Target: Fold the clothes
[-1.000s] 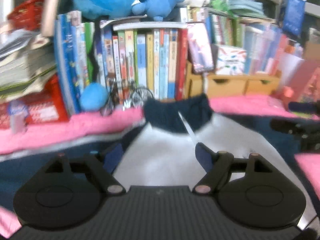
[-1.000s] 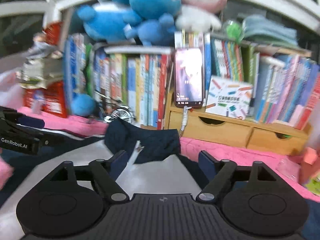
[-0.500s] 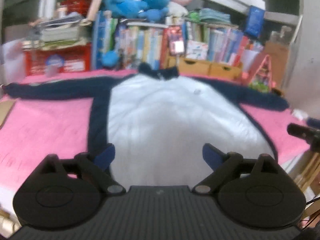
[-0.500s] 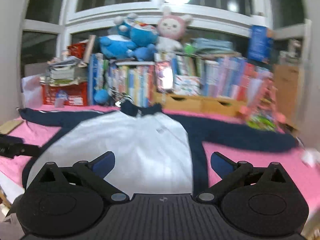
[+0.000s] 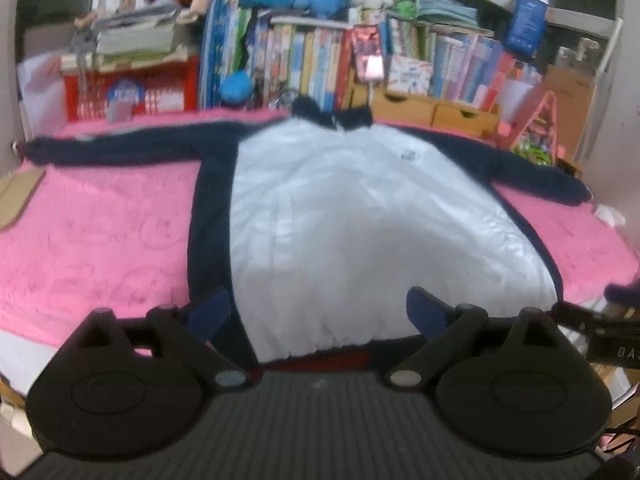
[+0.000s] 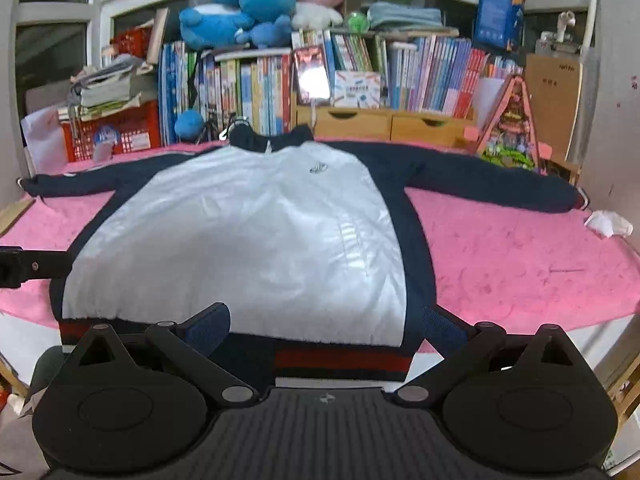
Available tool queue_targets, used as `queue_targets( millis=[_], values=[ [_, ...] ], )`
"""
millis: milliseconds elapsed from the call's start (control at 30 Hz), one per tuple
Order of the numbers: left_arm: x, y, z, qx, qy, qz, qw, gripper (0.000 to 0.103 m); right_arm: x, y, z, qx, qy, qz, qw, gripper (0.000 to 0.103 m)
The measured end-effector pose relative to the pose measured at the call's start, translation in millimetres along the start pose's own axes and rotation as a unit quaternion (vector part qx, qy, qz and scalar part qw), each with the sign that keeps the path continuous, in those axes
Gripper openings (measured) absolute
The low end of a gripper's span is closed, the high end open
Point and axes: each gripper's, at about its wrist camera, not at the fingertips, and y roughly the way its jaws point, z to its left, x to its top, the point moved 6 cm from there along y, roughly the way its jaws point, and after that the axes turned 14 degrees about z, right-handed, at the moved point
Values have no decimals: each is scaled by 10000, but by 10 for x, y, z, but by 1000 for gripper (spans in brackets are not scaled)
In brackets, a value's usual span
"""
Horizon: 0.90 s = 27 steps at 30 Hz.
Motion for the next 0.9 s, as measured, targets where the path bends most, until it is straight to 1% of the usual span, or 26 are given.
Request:
queue_targets(
  millis=[200,600,900],
  values=[
    [-94,74,77,97,-225,213,9995,97,-8,48,-59,-17,62,81,9999,103],
    [-108,108,56,234,-164,341,9990,99,-6,88,-67,-17,58,160,9999,103],
    [-97,122,58,241,-143,367,9989,99,-25,122,-65,-10,36,190,9998,103]
  ],
)
